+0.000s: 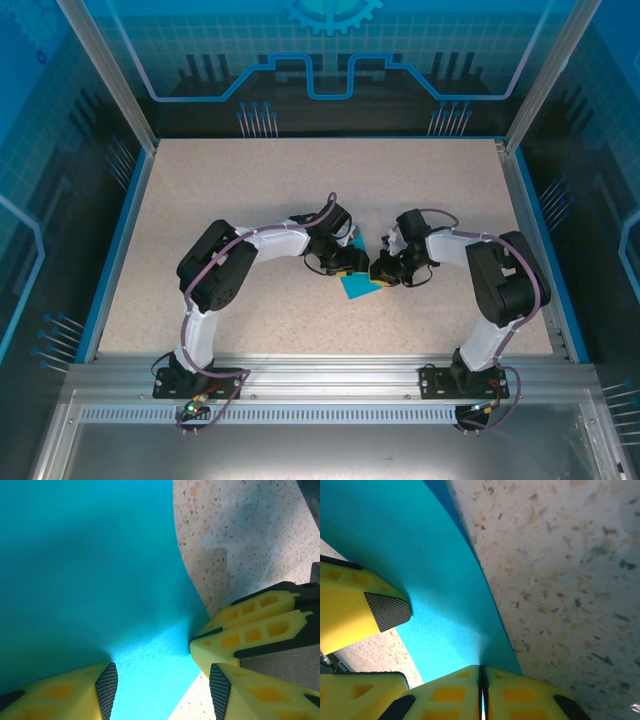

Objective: Fold a paper plane with a square sheet of paper (fold left side to right side)
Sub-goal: First fold the square sheet of paper in half at the center of the table.

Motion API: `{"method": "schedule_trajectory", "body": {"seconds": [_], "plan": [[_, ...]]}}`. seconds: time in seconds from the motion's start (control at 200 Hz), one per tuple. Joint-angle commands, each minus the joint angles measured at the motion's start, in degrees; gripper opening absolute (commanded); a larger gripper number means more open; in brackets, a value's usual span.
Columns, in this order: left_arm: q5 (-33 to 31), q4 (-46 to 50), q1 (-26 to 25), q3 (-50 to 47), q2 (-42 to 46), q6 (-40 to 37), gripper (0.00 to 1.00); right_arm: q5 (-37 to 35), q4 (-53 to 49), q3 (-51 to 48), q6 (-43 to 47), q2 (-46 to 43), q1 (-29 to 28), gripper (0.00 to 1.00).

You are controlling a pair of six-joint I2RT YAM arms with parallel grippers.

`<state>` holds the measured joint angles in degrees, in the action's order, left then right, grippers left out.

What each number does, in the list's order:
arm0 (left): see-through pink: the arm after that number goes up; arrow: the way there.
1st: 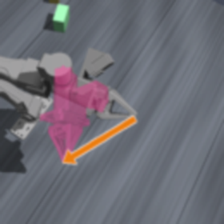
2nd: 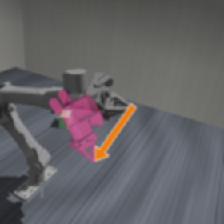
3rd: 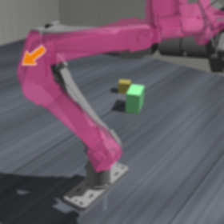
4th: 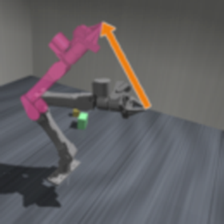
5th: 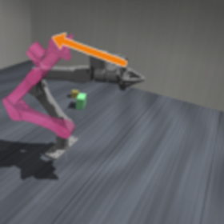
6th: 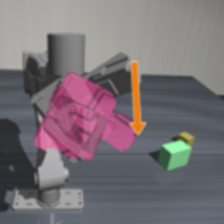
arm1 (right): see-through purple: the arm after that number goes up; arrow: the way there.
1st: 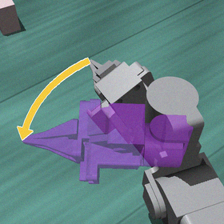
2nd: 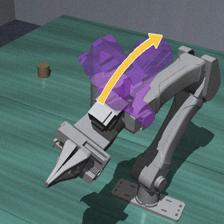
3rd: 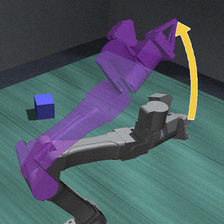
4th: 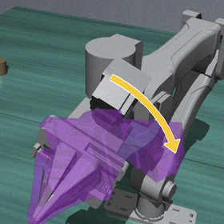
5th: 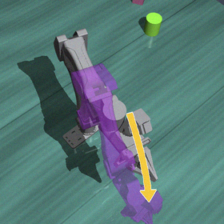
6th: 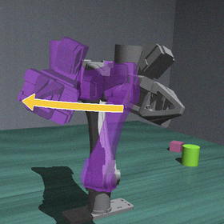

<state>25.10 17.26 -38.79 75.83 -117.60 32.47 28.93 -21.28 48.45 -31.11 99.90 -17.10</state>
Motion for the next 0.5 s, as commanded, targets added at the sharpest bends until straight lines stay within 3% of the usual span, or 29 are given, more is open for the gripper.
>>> {"method": "schedule_trajectory", "body": {"seconds": [0.0,0.155,0.495], "plan": [[0.0,0.9,-0.3,0.6,-1.3,-0.8,0.57,-3.6,-3.4,-0.5,0.5,2.3,-0.2,0.1],[-0.1,0.8,1.4,0.6,-0.4,-1.8,0.57,-8.1,-7.6,0.8,2.5,3.2,-0.2,0.1],[-0.2,-0.2,6.0,1.3,-0.3,-3.6,0.59,-10.2,-10.0,1.6,3.6,4.6,-1.0,0.1]]}}
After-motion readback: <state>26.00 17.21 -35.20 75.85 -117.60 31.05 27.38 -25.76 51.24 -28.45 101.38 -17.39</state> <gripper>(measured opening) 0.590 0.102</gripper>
